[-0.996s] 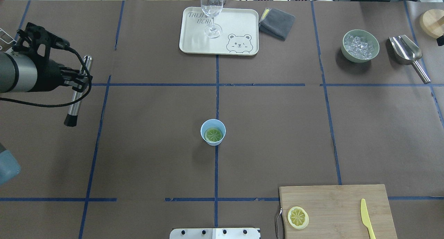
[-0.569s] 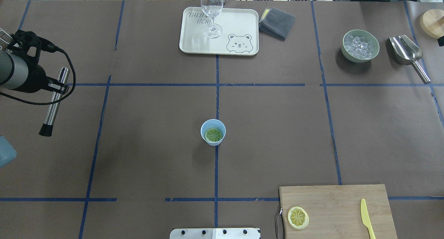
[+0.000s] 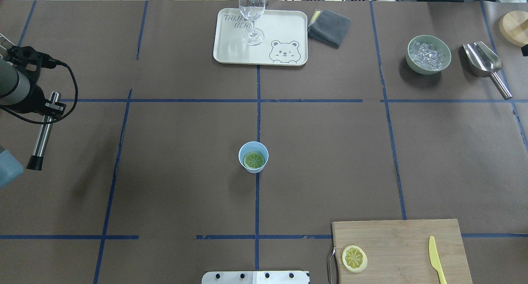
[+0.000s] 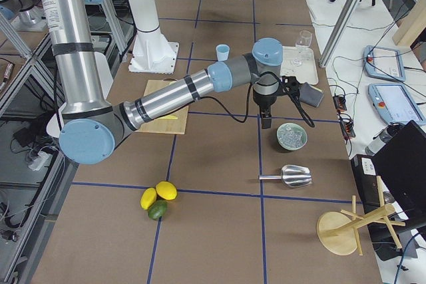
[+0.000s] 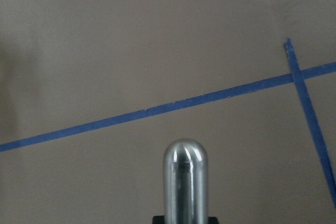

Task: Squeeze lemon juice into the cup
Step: 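Lower the steel rod onto the table at its original spot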

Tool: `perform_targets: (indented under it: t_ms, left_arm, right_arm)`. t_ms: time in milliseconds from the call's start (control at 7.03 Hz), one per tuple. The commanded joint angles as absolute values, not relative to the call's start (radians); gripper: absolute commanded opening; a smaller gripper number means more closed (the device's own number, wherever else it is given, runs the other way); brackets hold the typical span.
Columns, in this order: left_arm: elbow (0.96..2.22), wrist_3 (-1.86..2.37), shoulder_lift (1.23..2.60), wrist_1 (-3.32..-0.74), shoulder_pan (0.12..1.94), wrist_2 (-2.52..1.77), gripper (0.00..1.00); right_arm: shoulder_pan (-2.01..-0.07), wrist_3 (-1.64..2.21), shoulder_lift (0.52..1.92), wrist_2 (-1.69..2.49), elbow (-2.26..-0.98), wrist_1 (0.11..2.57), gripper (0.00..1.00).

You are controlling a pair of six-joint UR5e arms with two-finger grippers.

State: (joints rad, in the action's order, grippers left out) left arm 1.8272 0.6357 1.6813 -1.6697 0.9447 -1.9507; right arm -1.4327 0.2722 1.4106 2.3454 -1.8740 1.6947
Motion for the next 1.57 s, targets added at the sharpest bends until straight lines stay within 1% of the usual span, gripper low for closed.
perform_targets:
  t_ms: [0,711,1423]
  left_arm:
    - [1.738,0.672,1.697,-1.669,1.000,-2.039,0.00]
    - [1.586,0.657,1.717,-1.727,0.993,-2.088,0.00]
    - [1.566,0.655,1.733,-1.738,0.963,-2.080,0.00]
  right_arm:
    - [-1.433,0.271,1.408,2.344,-1.876,1.694,1.00]
    - [-1.433,0.270,1.399,2.342,-1.882,1.694,1.00]
    - [-1.433,0.270,1.405,2.344,-1.884,1.694,1.00]
